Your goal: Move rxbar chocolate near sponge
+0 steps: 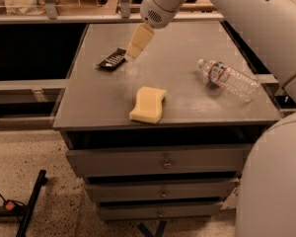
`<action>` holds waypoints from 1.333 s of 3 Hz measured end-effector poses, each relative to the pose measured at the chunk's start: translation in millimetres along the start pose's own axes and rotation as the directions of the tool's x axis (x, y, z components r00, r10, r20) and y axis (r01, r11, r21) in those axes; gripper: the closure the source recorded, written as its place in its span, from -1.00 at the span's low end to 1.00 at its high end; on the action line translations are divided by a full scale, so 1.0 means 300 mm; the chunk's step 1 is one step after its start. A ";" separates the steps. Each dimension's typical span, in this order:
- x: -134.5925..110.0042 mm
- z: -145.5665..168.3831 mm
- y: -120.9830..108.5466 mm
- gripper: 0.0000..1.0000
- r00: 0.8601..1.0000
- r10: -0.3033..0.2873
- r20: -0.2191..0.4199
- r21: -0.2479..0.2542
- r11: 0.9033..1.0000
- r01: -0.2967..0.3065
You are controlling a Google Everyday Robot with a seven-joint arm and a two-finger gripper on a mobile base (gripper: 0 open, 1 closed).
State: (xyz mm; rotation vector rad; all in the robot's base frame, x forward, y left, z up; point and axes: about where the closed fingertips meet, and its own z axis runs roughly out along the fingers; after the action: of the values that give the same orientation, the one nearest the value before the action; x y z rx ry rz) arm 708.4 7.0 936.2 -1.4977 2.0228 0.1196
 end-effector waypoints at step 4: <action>-0.144 0.288 -0.081 -1.00 0.961 0.125 0.249 -0.119 0.988 -0.097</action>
Offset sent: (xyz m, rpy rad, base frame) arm 0.0419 0.0389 -0.0101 0.2444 0.0070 0.0209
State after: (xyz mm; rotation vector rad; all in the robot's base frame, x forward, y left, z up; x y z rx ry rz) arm 773.6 70.4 895.4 -1.3528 1.9145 0.4495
